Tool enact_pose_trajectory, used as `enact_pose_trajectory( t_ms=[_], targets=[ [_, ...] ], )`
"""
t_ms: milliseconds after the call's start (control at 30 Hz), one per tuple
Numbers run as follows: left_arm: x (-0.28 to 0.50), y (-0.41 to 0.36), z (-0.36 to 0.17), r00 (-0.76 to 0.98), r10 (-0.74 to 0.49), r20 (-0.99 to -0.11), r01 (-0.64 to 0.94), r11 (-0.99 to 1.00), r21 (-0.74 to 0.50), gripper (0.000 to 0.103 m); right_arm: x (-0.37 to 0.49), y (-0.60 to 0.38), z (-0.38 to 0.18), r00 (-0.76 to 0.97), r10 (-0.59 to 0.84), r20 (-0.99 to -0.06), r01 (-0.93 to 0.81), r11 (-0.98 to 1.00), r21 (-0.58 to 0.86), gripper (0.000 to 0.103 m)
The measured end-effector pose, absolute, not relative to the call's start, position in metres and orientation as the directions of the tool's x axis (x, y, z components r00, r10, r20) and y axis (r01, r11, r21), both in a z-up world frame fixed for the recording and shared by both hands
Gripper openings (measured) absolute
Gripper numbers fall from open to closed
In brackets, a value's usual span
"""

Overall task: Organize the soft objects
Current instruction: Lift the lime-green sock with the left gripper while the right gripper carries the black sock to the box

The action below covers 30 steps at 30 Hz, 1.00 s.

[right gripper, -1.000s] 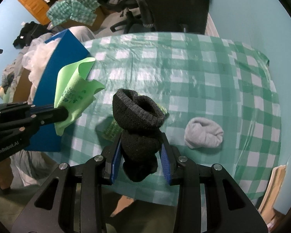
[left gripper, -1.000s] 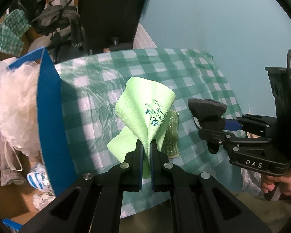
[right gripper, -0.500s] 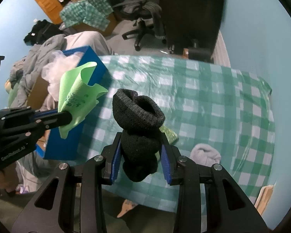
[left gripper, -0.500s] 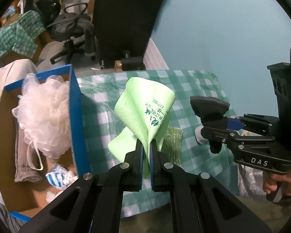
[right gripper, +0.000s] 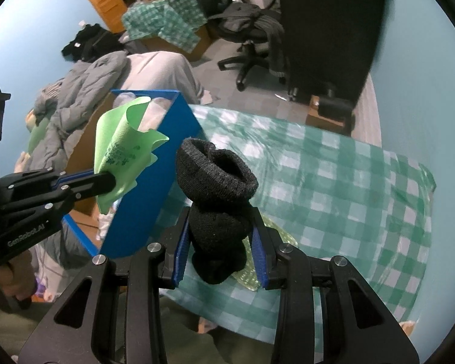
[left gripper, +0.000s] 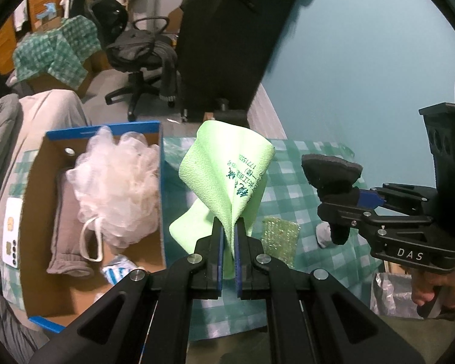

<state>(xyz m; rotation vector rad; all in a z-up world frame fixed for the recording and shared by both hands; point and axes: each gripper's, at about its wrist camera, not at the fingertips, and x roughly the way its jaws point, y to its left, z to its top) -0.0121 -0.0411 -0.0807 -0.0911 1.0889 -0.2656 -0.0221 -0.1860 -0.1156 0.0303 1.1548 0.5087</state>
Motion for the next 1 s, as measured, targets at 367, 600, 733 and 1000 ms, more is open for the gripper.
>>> enact_pose_trajectory(
  t_ms=[367, 600, 733, 1000],
  targets=[
    [-0.023, -0.009, -0.071, 0.473, -0.21, -0.856, 0.082, 0.977, -0.194, 0.006, -0.015, -0.139, -0.1, 0.264, 0.454, -0.851, -0.481, 0.827, 0.291, 0.035],
    [-0.034, 0.019, -0.066, 0.494, -0.179, -0.851, 0.03, 0.981, -0.189, 0.006, -0.014, -0.109, -0.098, 0.231, 0.481, -0.846, -0.544, 0.785, 0.298, 0.035],
    [-0.039, 0.033, -0.063, 0.504, -0.16, -0.849, 0.001, 0.983, -0.185, 0.006, -0.014, -0.091, -0.097, 0.215, 0.494, -0.842, -0.576, 0.761, 0.299, 0.035],
    [-0.044, 0.065, -0.069, 0.506, -0.127, -0.853, -0.062, 0.981, -0.183, 0.006, -0.017, -0.06, -0.098, 0.189, 0.508, -0.84, -0.619, 0.726, 0.3, 0.035]
  ],
)
